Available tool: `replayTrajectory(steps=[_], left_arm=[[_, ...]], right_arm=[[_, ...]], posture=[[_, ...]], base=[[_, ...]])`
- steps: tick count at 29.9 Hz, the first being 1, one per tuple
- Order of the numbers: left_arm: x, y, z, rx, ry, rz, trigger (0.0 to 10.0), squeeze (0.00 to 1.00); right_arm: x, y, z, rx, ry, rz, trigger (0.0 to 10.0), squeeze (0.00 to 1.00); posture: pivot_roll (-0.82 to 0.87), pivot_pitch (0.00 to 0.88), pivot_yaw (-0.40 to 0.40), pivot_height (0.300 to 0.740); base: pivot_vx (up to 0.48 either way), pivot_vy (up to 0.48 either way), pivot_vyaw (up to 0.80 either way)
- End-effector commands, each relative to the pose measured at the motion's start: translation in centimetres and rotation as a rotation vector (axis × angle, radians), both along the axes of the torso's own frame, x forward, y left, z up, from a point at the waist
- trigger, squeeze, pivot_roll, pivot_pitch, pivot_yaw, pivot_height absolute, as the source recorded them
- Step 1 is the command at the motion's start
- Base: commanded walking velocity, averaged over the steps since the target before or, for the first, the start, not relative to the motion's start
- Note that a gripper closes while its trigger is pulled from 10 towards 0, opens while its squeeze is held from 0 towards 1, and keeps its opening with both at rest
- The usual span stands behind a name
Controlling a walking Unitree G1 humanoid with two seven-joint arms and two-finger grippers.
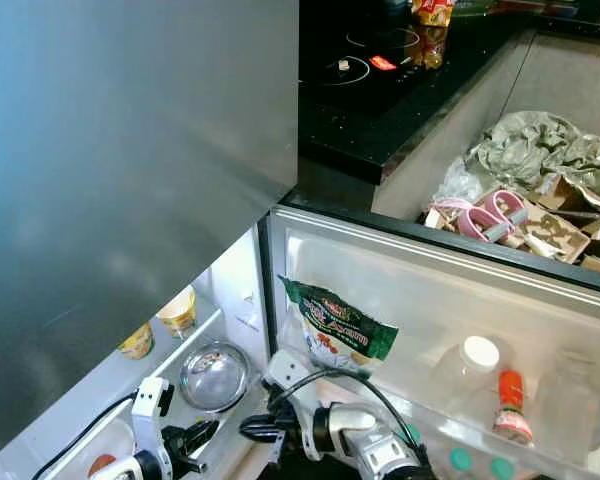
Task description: Restocking fridge
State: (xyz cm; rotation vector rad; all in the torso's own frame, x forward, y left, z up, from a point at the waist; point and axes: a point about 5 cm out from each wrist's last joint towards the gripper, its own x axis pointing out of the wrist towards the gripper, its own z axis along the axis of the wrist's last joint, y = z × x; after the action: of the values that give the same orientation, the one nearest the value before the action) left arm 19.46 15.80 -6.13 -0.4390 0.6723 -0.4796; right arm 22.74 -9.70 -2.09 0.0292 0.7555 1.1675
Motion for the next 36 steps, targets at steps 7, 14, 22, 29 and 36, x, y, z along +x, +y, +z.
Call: replayTrajectory(steps=[7, 14, 22, 29, 36], left_arm=[[-1.8, 1.7, -1.2, 0.068, 0.103, 0.061, 10.0, 0.00], [-3.1, 2.5, -2.0, 0.124, 0.179, 0.126, 10.0, 0.00], [-5.9, 3.7, -3.3, 0.161, 0.308, 0.248, 10.0, 0.00], [-7.9, 4.6, -4.0, 0.174, 0.393, 0.350, 10.0, 0.00], [-8.8, 5.2, -4.2, 0.182, 0.433, 0.424, 10.0, 0.00]], right_arm=[[-0.3, -1.9, -1.6, -0.124, 0.019, -0.128, 10.0, 0.00], [-0.8, -4.6, -3.5, -0.337, 0.038, -0.336, 10.0, 0.00], [-3.4, -8.2, -5.4, -0.449, 0.124, -0.599, 10.0, 0.00], [-5.2, -10.0, -6.3, -0.499, 0.180, -0.762, 10.0, 0.00], [-6.3, -10.8, -6.7, -0.543, 0.207, -0.824, 10.0, 0.00]], posture=[[-0.04, 0.000, 0.028, 0.740], [-0.04, 0.000, 0.022, 0.740], [-0.03, 0.000, 0.014, 0.740], [-0.03, 0.000, 0.011, 0.740], [-0.03, 0.000, 0.012, 0.740]], base=[[0.000, 0.000, 0.00], [0.000, 0.000, 0.00], [0.000, 0.000, 0.00], [0.000, 0.000, 0.00], [0.000, 0.000, 0.00]])
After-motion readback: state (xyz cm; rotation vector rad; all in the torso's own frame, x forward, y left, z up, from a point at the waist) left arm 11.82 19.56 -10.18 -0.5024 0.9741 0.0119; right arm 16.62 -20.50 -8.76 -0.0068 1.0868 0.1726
